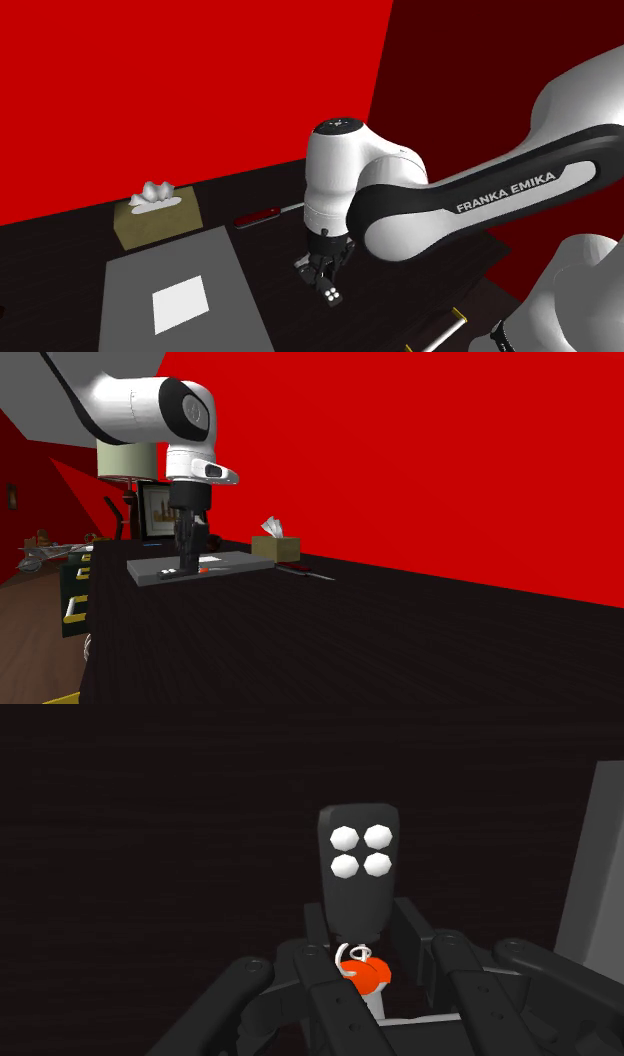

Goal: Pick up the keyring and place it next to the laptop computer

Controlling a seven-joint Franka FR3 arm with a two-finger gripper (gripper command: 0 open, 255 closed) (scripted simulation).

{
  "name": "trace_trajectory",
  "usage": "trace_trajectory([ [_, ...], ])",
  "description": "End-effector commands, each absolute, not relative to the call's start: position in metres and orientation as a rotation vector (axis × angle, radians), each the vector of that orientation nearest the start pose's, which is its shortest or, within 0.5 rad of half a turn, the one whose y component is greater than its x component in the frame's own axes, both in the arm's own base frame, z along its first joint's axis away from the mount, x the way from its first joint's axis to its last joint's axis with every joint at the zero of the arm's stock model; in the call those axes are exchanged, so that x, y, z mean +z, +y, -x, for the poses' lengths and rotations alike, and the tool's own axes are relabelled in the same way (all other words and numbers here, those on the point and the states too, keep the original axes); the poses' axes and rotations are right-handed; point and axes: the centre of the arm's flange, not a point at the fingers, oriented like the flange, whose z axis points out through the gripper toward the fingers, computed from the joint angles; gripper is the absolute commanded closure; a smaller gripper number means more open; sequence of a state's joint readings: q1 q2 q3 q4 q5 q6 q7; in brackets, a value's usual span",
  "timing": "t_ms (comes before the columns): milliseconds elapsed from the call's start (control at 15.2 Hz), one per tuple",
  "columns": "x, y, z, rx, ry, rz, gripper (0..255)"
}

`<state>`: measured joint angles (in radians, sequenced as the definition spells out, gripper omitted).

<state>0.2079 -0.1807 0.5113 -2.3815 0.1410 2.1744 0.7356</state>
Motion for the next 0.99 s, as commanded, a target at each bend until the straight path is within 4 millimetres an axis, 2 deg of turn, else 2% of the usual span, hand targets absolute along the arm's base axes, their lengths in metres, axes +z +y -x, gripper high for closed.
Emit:
trace_trajectory([
  [0, 0.368, 0.314, -0.349, 0.080, 0.170, 3.146, 255],
  [198, 0.352, 0.314, -0.349, 0.080, 0.170, 3.146, 255],
  [726, 0.352, 0.314, -0.349, 0.080, 0.170, 3.146, 255],
  [792, 0.352, 0.314, -0.349, 0.080, 0.170, 3.146, 0],
  [924, 0.352, 0.314, -0.349, 0.080, 0.170, 3.146, 0],
])
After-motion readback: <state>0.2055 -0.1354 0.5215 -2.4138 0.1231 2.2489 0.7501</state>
